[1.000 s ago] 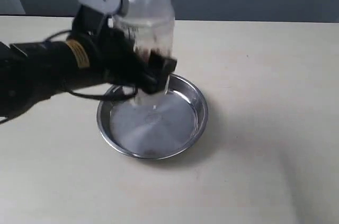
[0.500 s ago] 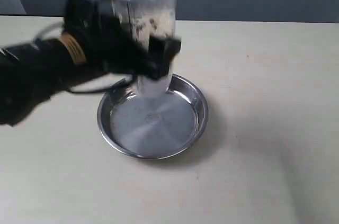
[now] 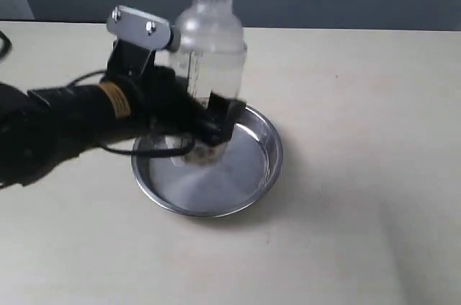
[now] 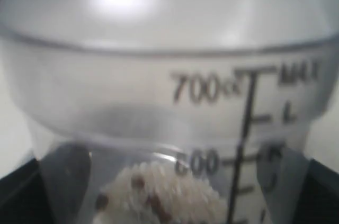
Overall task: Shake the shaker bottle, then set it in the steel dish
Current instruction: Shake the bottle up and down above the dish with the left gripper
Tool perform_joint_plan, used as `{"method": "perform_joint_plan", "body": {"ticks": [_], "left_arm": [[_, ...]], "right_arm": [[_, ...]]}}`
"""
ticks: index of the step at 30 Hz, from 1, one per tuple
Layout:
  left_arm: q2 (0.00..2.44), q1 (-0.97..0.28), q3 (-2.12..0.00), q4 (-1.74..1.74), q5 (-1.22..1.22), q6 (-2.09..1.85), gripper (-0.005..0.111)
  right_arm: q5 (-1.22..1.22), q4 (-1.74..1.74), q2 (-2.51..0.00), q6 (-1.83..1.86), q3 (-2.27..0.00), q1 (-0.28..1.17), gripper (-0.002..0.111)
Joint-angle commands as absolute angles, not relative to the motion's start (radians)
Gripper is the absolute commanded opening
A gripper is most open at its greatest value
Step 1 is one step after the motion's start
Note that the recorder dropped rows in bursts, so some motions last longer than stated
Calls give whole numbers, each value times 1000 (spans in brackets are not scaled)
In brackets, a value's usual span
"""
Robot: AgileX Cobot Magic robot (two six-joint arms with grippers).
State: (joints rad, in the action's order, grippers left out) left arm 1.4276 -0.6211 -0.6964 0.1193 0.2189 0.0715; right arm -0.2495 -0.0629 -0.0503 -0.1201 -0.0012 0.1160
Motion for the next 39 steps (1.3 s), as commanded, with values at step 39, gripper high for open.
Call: {"method": "perform_joint_plan", "body": {"ticks": [39], "left_arm": [[1513, -642, -640, 203, 491, 51, 0]], "right_arm": [[-232, -63, -54, -117, 0, 118, -1]]}}
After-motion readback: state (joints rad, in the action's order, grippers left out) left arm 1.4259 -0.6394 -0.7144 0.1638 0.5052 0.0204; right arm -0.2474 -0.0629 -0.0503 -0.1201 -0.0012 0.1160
